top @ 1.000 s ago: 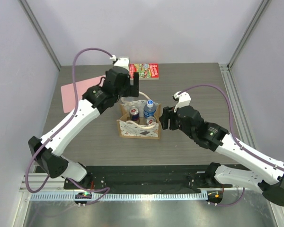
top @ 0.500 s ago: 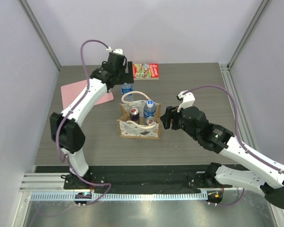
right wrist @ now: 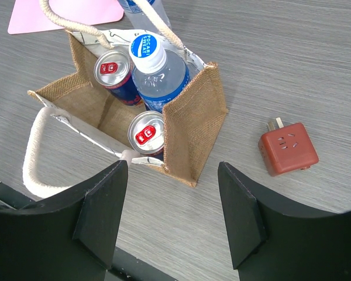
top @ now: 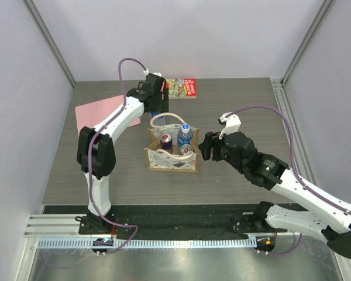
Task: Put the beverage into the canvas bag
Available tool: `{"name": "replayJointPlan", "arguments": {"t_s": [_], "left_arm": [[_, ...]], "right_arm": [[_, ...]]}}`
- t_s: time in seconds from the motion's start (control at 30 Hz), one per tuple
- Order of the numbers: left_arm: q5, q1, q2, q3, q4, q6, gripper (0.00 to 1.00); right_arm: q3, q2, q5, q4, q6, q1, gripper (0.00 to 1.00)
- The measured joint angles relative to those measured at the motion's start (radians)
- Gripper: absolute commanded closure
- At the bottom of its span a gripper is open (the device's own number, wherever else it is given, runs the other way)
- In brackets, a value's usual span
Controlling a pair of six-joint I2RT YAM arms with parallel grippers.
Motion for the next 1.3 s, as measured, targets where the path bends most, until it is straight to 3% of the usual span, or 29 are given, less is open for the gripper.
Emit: {"name": "replayJointPlan", "arguments": {"t_s": [0.2,0.23,0.27,0.33,0.47,0.63,0.83,0.87,1.03,1.1,1.3], "left_arm": [[-0.008,0.0,0.019,0.001,0.005,0.002,0.49],[-0.01,0.0,0.019,0.001,0.005,0.003,0.46],[-0.013,0.0,0.019,0.001,0.006,0.004,0.3],[-0.019,0.0,0.019,0.001,0.006,0.007,0.21],[-0.024,0.0,0.019,0.001,0.026,0.02,0.21],[-0.024,0.0,0.022,0.001,0.059,0.023,0.29],[-0.029,0.002,0.036,0.002,0.077,0.026,0.62],[-0.026,0.002,0.036,0.002,0.078,0.023,0.72],[-0.034,0.002,0.031,0.002,0.072,0.027,0.89],[-0.035,0.002,0.024,0.002,0.049,0.03,1.0],[-0.039,0.002,-0.027,0.028,-0.062,0.053,1.0]], "right_arm": [[0.0,0.0,0.0,0.0,0.0,0.0,0.32],[0.0,0.0,0.0,0.0,0.001,0.0,0.32],[0.0,0.0,0.0,0.0,0.001,0.0,0.32],[0.0,0.0,0.0,0.0,0.002,0.0,0.32],[0.0,0.001,0.0,0.0,0.005,0.0,0.32],[0.0,0.001,-0.001,0.0,0.008,0.0,0.32],[0.0,0.0,-0.001,-0.003,0.013,0.0,0.32],[0.0,0.0,-0.001,-0.004,0.014,0.0,0.32],[0.0,0.0,0.0,-0.008,0.015,0.0,0.32],[0.0,0.0,0.0,-0.008,0.015,0.0,0.32],[0.0,0.007,0.0,-0.008,0.015,0.0,0.32]]}}
